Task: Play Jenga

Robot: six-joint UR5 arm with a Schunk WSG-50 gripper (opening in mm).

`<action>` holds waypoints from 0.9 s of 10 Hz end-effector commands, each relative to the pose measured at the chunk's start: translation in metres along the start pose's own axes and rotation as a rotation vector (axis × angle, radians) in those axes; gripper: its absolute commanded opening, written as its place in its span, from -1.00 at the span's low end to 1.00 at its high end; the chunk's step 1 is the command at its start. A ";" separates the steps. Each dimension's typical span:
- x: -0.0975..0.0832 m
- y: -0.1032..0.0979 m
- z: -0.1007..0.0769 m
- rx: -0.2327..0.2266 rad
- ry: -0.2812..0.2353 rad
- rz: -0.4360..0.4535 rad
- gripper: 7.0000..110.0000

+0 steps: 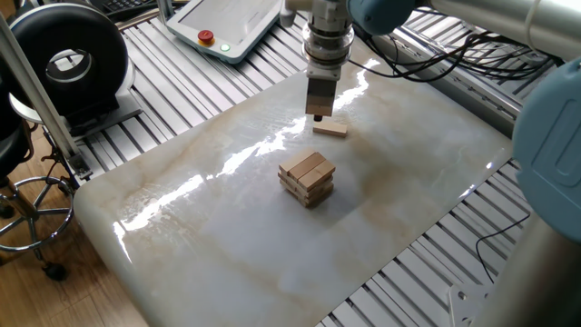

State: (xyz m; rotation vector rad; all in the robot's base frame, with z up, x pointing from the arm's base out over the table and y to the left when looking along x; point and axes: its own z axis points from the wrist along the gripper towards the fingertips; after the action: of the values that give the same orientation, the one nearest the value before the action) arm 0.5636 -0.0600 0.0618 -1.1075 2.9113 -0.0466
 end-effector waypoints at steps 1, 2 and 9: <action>-0.002 0.001 -0.005 -0.003 -0.009 0.010 -0.28; -0.002 0.002 -0.006 -0.003 -0.009 0.011 -0.28; -0.002 0.001 -0.005 0.000 0.009 0.115 -0.28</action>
State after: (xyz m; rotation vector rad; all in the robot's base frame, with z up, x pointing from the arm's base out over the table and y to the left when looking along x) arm 0.5635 -0.0579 0.0661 -1.0026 2.9561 -0.0549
